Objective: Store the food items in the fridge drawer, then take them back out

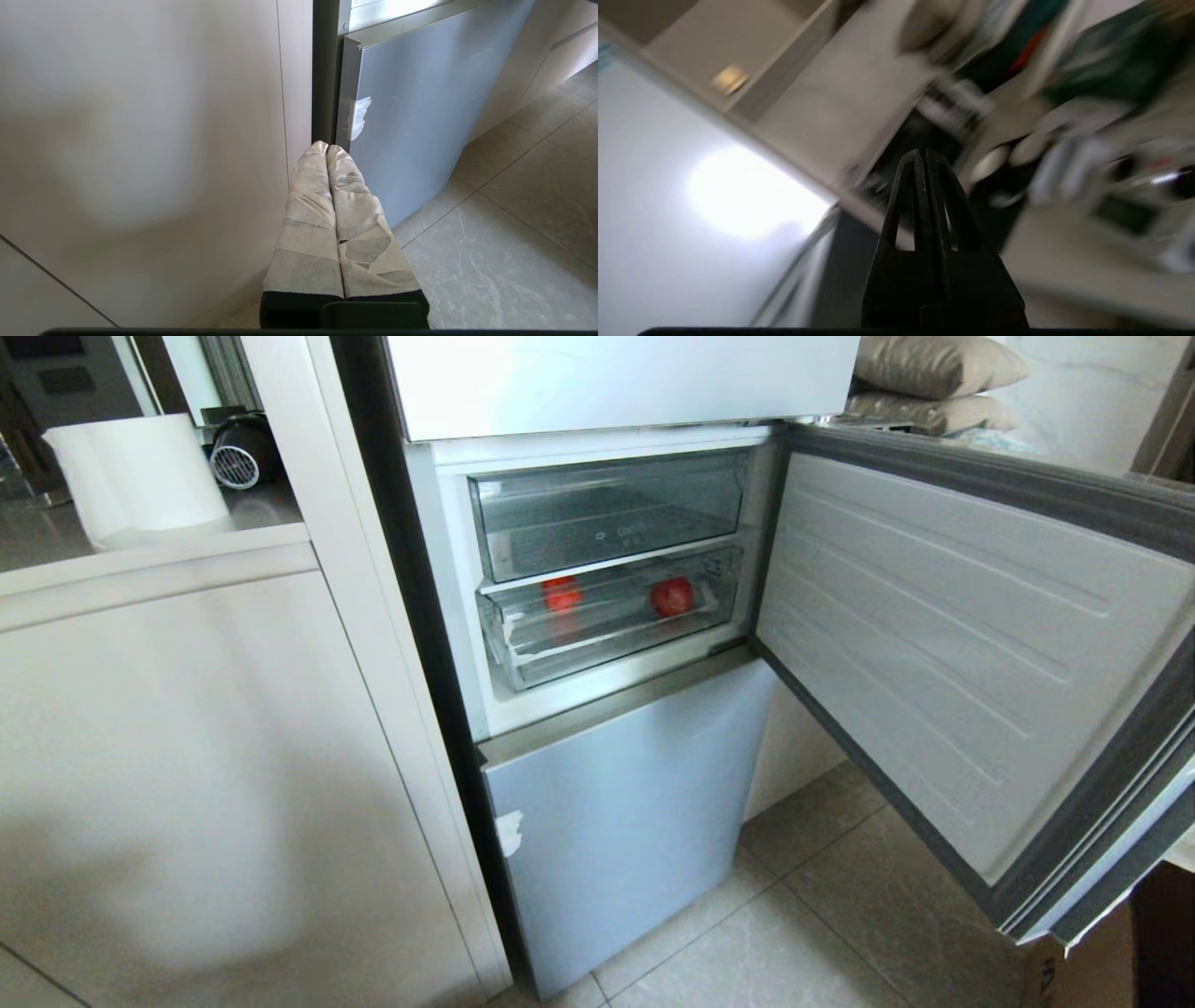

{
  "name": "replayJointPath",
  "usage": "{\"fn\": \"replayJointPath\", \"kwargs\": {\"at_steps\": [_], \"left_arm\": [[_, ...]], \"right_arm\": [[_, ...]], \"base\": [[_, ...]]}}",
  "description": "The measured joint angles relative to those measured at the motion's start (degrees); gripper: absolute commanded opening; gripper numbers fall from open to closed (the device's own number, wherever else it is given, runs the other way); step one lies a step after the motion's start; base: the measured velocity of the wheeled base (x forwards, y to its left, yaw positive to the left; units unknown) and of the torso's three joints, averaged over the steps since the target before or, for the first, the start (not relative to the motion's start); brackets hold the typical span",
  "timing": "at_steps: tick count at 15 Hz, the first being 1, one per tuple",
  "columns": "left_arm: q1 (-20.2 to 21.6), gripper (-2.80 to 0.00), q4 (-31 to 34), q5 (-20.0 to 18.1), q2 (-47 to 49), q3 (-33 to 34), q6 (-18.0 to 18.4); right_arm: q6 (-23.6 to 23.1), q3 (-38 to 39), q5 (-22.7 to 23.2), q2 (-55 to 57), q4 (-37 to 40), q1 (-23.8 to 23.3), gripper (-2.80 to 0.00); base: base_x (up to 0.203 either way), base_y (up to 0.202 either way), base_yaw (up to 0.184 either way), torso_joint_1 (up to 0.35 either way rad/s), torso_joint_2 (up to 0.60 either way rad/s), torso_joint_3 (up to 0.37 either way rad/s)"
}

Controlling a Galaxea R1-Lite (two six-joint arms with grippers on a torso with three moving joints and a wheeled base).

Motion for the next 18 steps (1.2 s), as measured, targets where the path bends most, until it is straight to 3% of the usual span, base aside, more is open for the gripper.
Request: {"fn": "replayJointPath", "kwargs": {"at_steps": [3, 5, 7, 10, 18], "left_arm": [[0.0, -2.80, 0.0, 0.0, 0.0, 0.0, 0.0], [0.0, -2.80, 0.0, 0.0, 0.0, 0.0, 0.0], [0.0, -2.80, 0.0, 0.0, 0.0, 0.0, 0.0], [0.0, -2.80, 0.0, 0.0, 0.0, 0.0, 0.0], [0.0, -2.80, 0.0, 0.0, 0.0, 0.0, 0.0]], "right_arm": [[-15.2, 5.1, -21.7, 3.1, 9.1, 8.9, -2.80], [-21.3, 9.9, -29.8, 4.7, 11.4, 19.0, -2.80], [-25.8, 13.7, -32.0, 6.2, 12.4, 30.2, -2.80], [-28.3, 16.0, -32.7, 8.3, 12.5, 43.5, -2.80], [-29.2, 14.6, -33.0, 9.2, 4.9, 68.4, -2.80]], "base": [[0.000, 0.000, 0.000, 0.000, 0.00, 0.000], [0.000, 0.000, 0.000, 0.000, 0.00, 0.000], [0.000, 0.000, 0.000, 0.000, 0.00, 0.000], [0.000, 0.000, 0.000, 0.000, 0.00, 0.000], [0.000, 0.000, 0.000, 0.000, 0.00, 0.000]]}}
